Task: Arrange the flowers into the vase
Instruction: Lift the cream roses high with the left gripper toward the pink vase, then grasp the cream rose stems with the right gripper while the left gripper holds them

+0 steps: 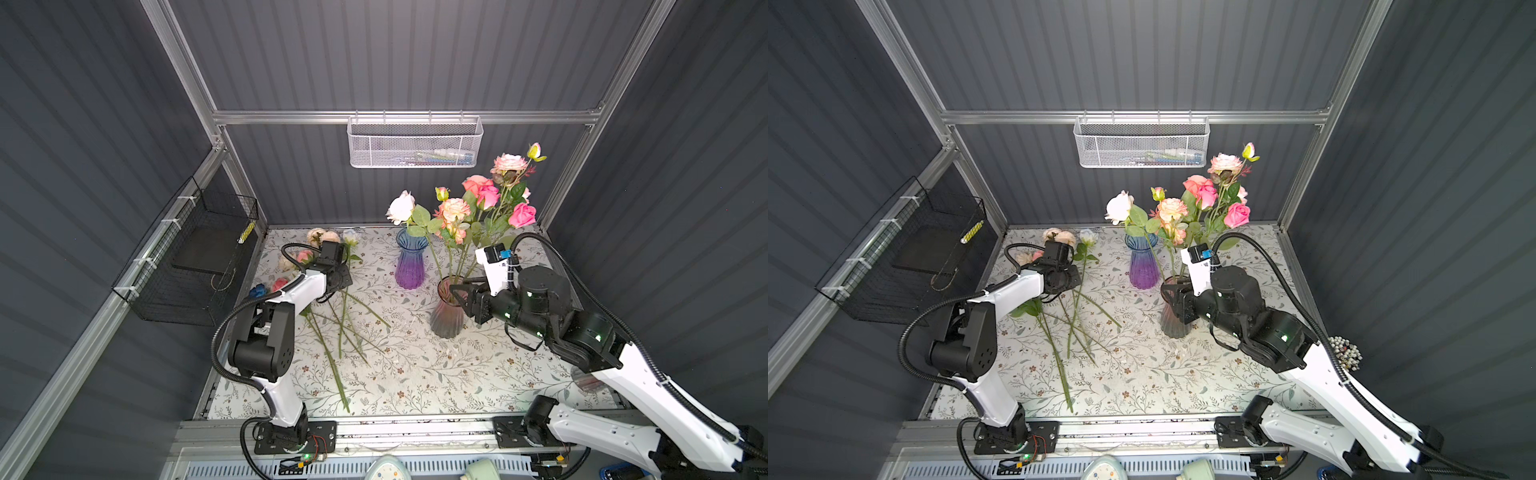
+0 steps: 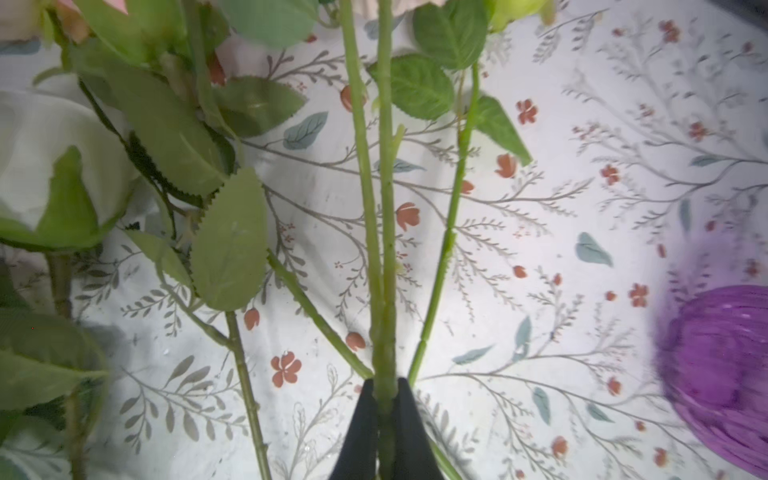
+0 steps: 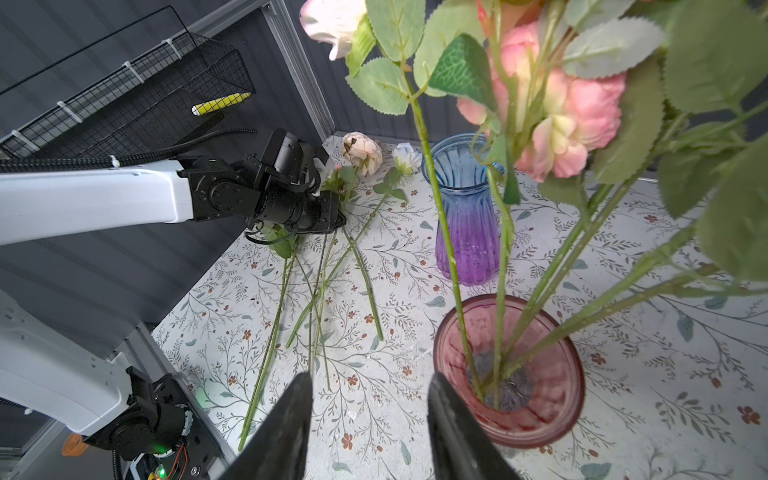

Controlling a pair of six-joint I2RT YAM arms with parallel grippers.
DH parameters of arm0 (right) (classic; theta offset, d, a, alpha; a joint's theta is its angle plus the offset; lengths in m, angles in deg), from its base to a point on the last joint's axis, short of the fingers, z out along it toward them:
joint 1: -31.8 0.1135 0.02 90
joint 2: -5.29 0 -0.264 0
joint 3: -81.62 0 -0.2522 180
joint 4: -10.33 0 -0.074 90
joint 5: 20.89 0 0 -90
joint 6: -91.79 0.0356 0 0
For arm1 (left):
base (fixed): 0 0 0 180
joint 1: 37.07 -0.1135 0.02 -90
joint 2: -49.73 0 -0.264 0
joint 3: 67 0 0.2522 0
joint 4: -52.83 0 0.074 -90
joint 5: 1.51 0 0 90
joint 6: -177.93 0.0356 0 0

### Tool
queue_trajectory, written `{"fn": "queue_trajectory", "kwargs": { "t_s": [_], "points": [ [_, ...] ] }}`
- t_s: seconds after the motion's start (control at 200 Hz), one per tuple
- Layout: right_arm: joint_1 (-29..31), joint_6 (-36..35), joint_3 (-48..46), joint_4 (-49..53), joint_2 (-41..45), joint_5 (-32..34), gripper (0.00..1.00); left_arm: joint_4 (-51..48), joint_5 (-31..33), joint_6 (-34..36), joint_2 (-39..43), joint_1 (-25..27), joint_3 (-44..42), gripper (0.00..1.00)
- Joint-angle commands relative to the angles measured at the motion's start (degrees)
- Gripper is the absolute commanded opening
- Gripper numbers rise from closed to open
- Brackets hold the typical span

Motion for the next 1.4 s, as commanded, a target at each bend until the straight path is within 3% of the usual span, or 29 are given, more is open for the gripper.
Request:
{"fn": "queue_trajectory", "kwargs": {
  "t_s": [0.0,0.095,0.25,0.47,0.705,0.895,1.145,1.301,1.396],
  "points": [
    [0.01,0.22,-0.47,-1.28,0.54,-1.02,0.47,-1.76,-3.54,-0.45,3.26,-0.31,0.35,0.00],
    [0.01,0.16,-0.61,-1.46,0.61,-1.21,0.48,-1.18,-5.68,-0.57,6.34,-0.31,-0.12,0.00],
    [0.01,-0.56,0.94,-1.17,0.58,-1.09,0.48,6.35,-14.38,1.37,15.66,0.40,-2.43,0.00],
    [0.10,-1.10,4.13,-2.45,-1.42,-4.17,0.53,24.36,-15.33,11.85,34.31,8.13,-13.64,0.00],
    [0.19,-2.09,6.33,-3.83,-1.96,-5.12,0.55,34.01,-21.03,13.67,48.18,10.33,-20.85,0.00],
    [0.19,-2.76,8.06,-4.90,-2.32,-6.96,0.59,35.01,-31.81,11.74,49.49,11.27,-17.76,0.00],
    [0.28,-0.89,11.42,-8.28,-6.60,-14.86,0.68,37.20,-38.22,11.06,45.49,15.59,-13.61,0.00],
    [0.29,1.91,13.36,-13.74,-10.13,-17.96,0.69,34.94,-35.44,16.50,41.75,24.16,-11.14,0.00],
    [0.37,3.41,14.03,-16.40,-12.55,-18.72,0.69,35.50,-34.66,17.23,39.97,26.86,-10.63,0.00]
  ]
}}
